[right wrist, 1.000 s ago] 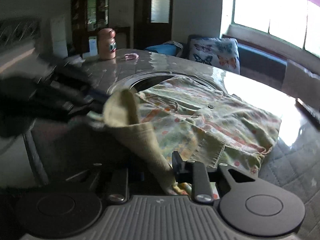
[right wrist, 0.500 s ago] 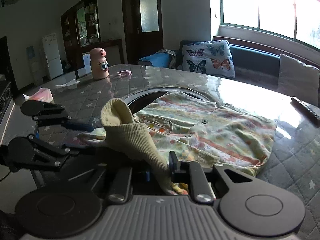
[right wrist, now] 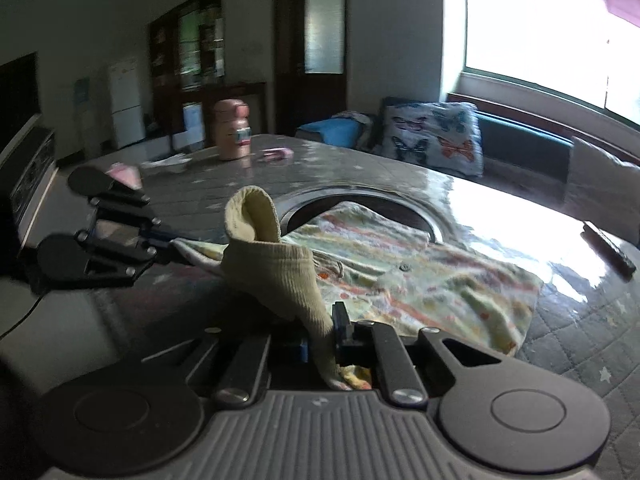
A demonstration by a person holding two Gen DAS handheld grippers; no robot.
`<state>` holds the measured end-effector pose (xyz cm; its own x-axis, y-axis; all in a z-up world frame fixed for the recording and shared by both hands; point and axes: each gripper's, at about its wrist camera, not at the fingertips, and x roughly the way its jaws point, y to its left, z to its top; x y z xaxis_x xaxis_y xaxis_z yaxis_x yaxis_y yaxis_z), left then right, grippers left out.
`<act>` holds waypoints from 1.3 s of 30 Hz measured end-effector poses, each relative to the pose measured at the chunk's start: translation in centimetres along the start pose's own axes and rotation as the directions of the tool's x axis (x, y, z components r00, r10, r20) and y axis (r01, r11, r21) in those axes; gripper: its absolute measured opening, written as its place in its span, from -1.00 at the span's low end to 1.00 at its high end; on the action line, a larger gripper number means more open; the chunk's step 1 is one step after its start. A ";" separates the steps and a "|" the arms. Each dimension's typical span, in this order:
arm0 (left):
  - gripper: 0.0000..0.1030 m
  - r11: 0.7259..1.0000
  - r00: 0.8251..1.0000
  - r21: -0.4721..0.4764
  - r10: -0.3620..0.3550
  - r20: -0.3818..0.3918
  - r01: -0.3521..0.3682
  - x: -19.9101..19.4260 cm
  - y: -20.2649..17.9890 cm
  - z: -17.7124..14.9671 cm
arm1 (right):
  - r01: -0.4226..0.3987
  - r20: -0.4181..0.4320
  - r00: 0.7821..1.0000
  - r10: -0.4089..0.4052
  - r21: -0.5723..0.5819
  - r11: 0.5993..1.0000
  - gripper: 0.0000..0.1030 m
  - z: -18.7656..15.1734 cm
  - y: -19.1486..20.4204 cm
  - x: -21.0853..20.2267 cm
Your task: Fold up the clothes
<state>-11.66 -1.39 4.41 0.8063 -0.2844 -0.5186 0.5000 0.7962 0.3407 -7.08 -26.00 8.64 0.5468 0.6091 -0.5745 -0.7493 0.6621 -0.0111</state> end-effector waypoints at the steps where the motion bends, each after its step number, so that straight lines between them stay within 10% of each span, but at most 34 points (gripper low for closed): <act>1: -0.85 1.000 1.000 0.000 -0.014 -0.011 0.014 -1.2 -0.3 0.1 | -0.010 -0.006 1.000 0.010 -0.018 1.000 -0.82 0.0 0.6 -1.0; 9: -0.85 0.998 0.998 -0.042 -0.055 -0.018 0.054 -5.3 -0.4 1.2 | -0.054 -0.021 0.998 0.053 -0.077 0.996 -0.89 1.2 2.9 -5.0; 27: -0.85 0.922 0.988 -0.388 -0.079 -0.136 0.021 9.2 11.6 4.0 | 0.028 -0.054 0.998 -0.029 -0.012 1.000 -0.90 9.8 -6.6 7.9; 39: -0.70 0.853 0.972 -0.520 -0.077 -0.224 -0.052 15.6 14.2 1.0 | 0.141 -0.073 0.989 -0.131 0.162 0.977 -0.72 4.6 -9.3 14.5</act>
<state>8.30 4.99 1.94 0.6742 -0.2182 -0.7056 0.2200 0.9713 -0.0901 9.51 -21.30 4.21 0.6110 0.4837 -0.6266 -0.5942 0.8033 0.0406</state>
